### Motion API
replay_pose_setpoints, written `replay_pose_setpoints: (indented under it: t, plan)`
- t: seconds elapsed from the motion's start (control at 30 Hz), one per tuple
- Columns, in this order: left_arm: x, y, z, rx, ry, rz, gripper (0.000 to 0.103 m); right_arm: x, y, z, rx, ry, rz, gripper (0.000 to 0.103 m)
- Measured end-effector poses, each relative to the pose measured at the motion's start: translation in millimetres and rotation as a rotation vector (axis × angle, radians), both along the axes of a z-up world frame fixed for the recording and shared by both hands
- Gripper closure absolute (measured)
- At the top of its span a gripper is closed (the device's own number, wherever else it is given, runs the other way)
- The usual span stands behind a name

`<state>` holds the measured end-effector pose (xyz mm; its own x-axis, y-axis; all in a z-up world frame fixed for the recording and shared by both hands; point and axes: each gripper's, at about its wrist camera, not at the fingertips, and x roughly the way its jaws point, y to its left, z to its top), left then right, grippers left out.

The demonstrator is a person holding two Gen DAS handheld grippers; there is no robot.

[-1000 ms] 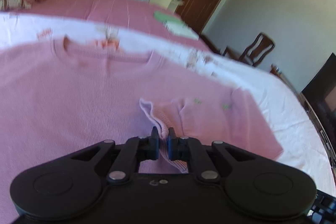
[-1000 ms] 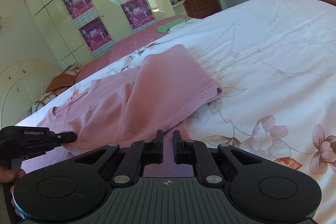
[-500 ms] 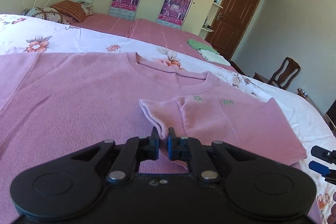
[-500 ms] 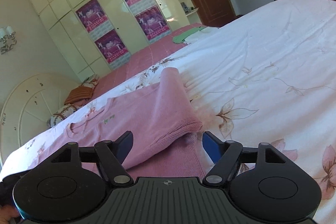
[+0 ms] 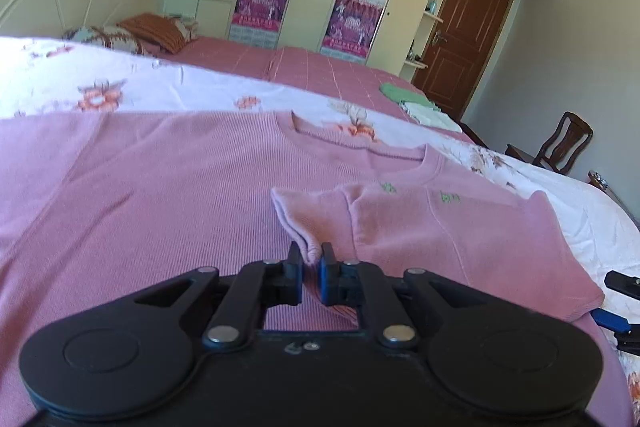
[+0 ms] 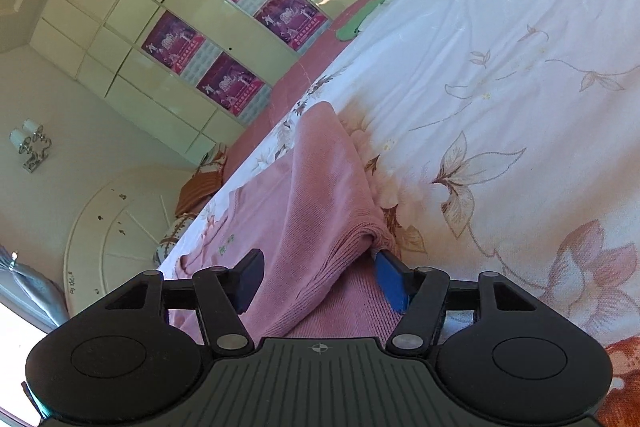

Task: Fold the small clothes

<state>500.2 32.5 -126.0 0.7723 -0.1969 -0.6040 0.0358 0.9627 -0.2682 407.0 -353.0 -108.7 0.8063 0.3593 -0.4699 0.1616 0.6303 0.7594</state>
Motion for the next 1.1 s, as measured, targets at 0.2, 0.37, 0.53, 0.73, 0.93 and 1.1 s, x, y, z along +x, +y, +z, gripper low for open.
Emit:
replay_pose_setpoints:
  t: [0.2,0.37,0.53,0.73,0.93,1.1]
  plan:
    - [14.7,10.0,-9.3,-0.092,0.044,0.013,0.068,0.6,-8.2,-5.9,0.052,0.004,-0.032,0.050]
    - [35.0,12.0,-8.0,-0.149,0.056,0.025,0.100,3.3,-12.8,-9.9,0.071,0.034,-0.052,0.072]
    - [-3.6,-7.5,19.4,0.037,-0.218,0.073,0.100,-2.4,-10.3,-7.3,0.007,0.056,-0.051,0.090]
    - [11.3,7.9,-10.2,0.024,-0.029,0.145,0.099,-8.6,-2.8,-3.3,-0.077,0.052,-0.016,0.092]
    - [11.0,15.6,-9.6,0.034,-0.033,0.133,0.058,-35.3,-4.7,21.1,-0.189,-0.017,0.008,0.091]
    - [19.2,7.0,-10.6,0.096,-0.005,0.112,0.076,-15.7,1.7,21.4,-0.266,-0.023,0.069,0.092]
